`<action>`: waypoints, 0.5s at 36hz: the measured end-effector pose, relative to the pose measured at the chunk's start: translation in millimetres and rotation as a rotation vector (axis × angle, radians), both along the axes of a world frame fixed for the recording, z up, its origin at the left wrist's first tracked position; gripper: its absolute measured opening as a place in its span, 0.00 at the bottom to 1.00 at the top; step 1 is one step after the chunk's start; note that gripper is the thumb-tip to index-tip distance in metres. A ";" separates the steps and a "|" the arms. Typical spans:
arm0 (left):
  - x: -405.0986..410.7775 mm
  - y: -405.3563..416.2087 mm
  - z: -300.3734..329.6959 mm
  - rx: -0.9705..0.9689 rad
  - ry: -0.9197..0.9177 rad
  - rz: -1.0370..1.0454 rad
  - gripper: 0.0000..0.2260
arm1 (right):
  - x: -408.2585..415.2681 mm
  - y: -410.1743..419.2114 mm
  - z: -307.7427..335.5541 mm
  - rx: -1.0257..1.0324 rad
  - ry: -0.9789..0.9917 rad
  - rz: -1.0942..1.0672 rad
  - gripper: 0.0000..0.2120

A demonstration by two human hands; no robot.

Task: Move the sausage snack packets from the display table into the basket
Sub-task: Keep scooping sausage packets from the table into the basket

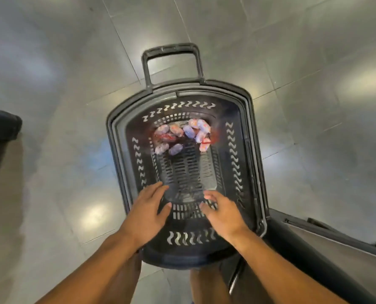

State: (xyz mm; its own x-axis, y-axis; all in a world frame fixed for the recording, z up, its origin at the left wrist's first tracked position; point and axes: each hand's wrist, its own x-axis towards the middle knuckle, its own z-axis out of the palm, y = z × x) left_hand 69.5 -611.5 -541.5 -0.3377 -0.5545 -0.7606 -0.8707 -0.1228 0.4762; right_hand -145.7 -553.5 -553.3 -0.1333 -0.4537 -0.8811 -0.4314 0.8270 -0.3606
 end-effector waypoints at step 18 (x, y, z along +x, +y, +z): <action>-42.9 -29.7 -219.2 -0.042 -0.028 0.038 0.27 | -9.2 -58.3 -269.3 -0.290 0.087 -0.450 0.21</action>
State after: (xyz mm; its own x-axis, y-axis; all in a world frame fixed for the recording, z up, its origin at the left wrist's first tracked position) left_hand 26.6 -641.2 -760.7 -0.2947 -0.5979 -0.7454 -0.8789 -0.1365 0.4571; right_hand -155.0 -611.8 -822.6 -0.4377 -0.5579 -0.7051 -0.0962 0.8088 -0.5802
